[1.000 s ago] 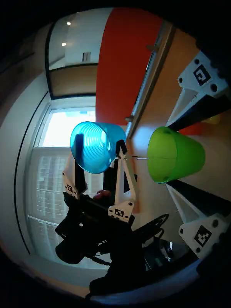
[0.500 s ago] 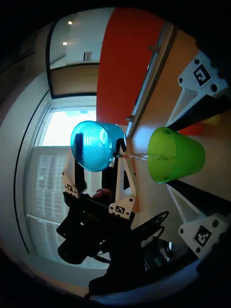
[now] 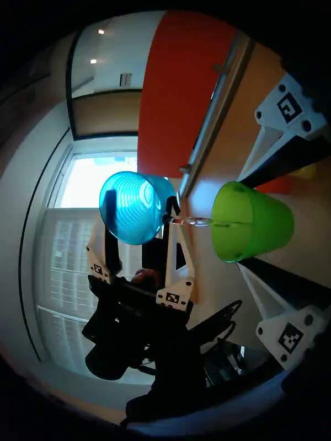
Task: Pour water
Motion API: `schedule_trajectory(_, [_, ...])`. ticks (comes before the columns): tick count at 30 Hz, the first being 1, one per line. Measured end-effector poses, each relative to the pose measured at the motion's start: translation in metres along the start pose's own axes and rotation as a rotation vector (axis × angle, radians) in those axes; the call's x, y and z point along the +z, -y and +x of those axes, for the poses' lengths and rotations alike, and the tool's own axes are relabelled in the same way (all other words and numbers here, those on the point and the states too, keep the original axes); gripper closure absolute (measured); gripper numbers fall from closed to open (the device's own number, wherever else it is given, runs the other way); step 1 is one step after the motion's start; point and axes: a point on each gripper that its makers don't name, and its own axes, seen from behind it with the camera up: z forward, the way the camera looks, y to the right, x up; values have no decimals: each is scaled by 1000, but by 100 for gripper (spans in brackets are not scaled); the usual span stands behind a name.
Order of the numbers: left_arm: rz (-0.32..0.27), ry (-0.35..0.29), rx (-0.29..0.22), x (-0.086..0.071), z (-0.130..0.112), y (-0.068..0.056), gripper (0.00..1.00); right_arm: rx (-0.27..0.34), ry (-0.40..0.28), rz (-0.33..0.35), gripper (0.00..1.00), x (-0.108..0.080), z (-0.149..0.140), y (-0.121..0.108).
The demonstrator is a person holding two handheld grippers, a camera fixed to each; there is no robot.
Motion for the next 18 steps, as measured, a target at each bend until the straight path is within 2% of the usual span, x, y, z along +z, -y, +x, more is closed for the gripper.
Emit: schedule_trajectory(18, [7, 1, 59, 0, 0, 2, 15, -2, 0, -2, 10, 0, -1, -1])
